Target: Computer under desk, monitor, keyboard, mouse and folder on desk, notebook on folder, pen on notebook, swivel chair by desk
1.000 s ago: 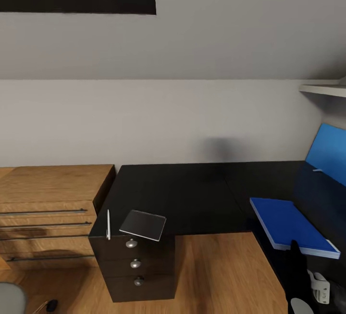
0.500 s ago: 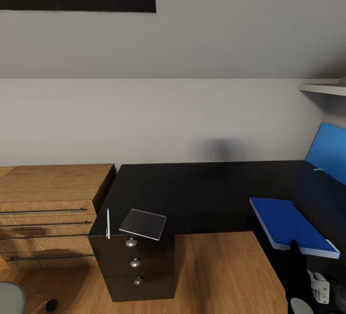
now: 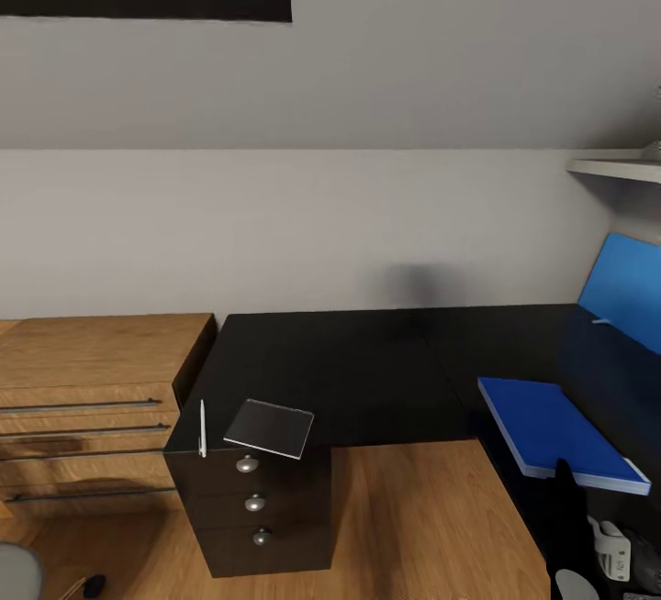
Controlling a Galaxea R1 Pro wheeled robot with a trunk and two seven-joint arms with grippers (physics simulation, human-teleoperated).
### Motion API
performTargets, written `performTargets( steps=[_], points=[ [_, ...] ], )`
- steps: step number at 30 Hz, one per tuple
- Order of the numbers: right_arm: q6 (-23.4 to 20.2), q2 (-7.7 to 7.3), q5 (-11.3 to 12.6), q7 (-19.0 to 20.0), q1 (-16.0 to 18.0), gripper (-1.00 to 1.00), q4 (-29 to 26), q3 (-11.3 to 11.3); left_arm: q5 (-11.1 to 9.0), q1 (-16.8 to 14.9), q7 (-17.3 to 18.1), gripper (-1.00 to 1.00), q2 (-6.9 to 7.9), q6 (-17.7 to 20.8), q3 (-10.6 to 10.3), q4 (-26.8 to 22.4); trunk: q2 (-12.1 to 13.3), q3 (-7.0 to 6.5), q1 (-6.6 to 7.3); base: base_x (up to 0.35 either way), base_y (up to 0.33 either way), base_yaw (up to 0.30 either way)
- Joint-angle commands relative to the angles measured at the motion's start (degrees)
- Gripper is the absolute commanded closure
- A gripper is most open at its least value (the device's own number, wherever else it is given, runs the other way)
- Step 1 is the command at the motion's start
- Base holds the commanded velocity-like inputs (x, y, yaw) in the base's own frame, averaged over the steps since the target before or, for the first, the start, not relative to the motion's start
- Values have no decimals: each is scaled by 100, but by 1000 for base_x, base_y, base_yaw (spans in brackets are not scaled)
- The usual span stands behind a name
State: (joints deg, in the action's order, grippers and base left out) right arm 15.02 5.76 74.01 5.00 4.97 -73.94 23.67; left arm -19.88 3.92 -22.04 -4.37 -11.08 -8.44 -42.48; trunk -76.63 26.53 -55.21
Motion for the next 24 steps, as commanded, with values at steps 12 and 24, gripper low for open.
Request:
performTargets(
  steps=[12,24],
  points=[
    [-21,-1,61,45,4,100,0,0,-60,2,-29,-100,5,-34,-26,-6,-3,12,0,0,0,-19],
    [-26,0,54,46,4,100,-15,6,-60,0,-29,-100,5,-28,-29,-6,-3,13,0,0,0,0]
  ],
)
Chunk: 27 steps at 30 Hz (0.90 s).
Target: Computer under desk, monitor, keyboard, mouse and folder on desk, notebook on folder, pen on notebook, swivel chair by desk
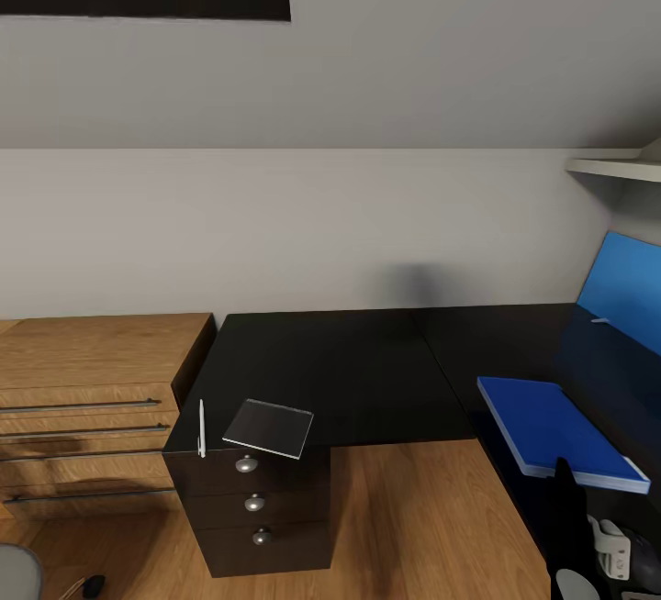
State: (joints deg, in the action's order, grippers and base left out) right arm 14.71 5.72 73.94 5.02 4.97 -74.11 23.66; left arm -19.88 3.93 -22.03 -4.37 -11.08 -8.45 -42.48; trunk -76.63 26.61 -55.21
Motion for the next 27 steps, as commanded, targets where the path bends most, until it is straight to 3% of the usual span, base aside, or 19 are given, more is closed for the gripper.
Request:
performTargets(
  steps=[1,27],
  points=[
    [6,6,63,44,4,100,2,8,-60,-1,-29,-100,5,-28,-27,-6,-3,5,0,0,0,0],
    [52,3,55,43,4,100,10,25,-60,2,-29,-100,6,-7,-34,-6,-3,5,0,0,0,0]
  ],
)
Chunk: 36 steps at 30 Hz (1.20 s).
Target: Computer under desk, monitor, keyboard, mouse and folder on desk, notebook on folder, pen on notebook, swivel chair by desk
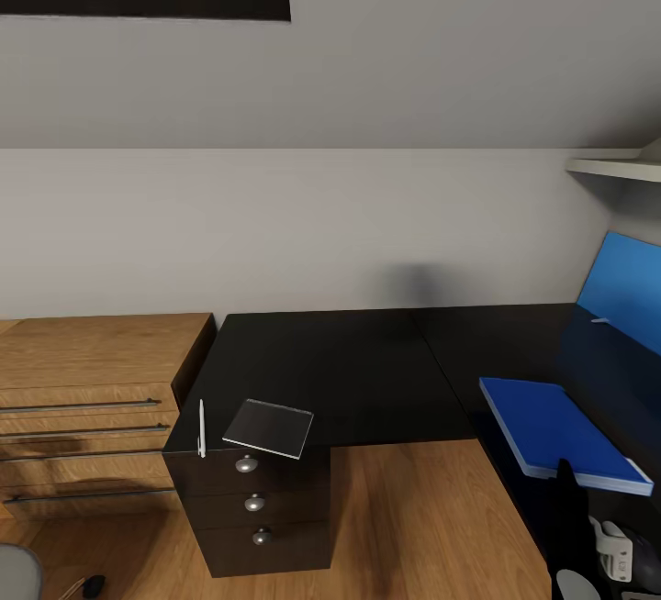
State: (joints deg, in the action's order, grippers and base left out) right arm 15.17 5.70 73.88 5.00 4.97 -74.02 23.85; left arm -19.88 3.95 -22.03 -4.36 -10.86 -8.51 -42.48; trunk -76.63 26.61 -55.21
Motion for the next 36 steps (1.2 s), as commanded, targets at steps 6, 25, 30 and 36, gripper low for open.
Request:
performTargets(
  steps=[6,25,30,36],
  points=[
    [4,2,63,45,4,100,2,6,-60,-3,-29,-100,5,-23,-28,-6,-3,5,0,0,0,0],
    [-4,2,65,37,4,100,-3,6,-60,-2,-29,-100,5,-30,-28,-6,-3,5,0,0,0,0],
    [-11,1,65,33,4,-100,-6,3,-60,-1,-29,-100,5,-33,-28,-6,-3,5,0,0,0,0],
    [-14,1,65,36,4,-100,-7,-2,-60,-1,-29,-100,5,-38,-22,-6,-3,5,0,0,0,0]
  ],
)
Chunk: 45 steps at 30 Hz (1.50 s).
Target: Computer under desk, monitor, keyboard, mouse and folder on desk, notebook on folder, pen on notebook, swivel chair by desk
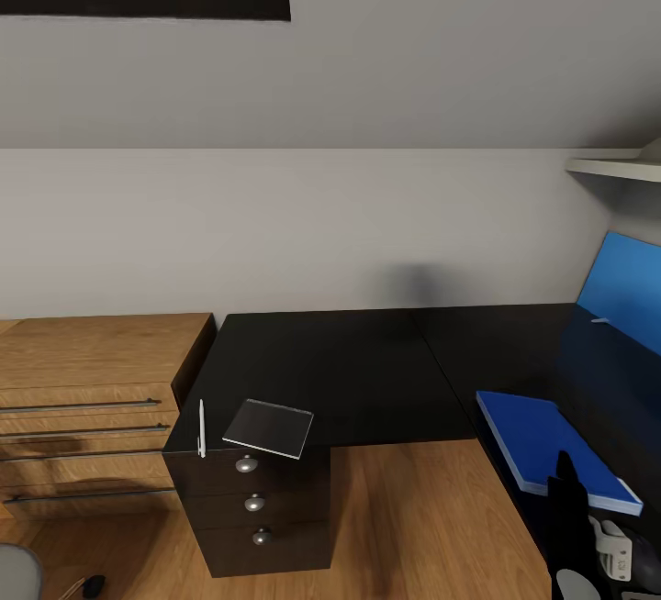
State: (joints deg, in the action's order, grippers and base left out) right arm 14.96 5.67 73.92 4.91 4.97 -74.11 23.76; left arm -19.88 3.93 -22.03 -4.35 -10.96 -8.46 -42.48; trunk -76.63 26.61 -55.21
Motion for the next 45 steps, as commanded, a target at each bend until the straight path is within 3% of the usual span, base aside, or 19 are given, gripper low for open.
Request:
performTargets(
  steps=[1,37,45],
  points=[
    [7,4,61,45,4,-100,0,6,-60,0,-29,-100,5,-29,-28,-6,-3,5,0,0,0,0],
    [15,13,45,66,4,-100,-47,-27,-56,-2,-20,-100,22,-38,-33,0,-3,5,0,-44,0,0],
    [-35,5,-4,53,-9,-100,-547,-338,-49,-1,-20,-100,19,-38,-33,6,-3,5,0,0,0,0]
  ],
)
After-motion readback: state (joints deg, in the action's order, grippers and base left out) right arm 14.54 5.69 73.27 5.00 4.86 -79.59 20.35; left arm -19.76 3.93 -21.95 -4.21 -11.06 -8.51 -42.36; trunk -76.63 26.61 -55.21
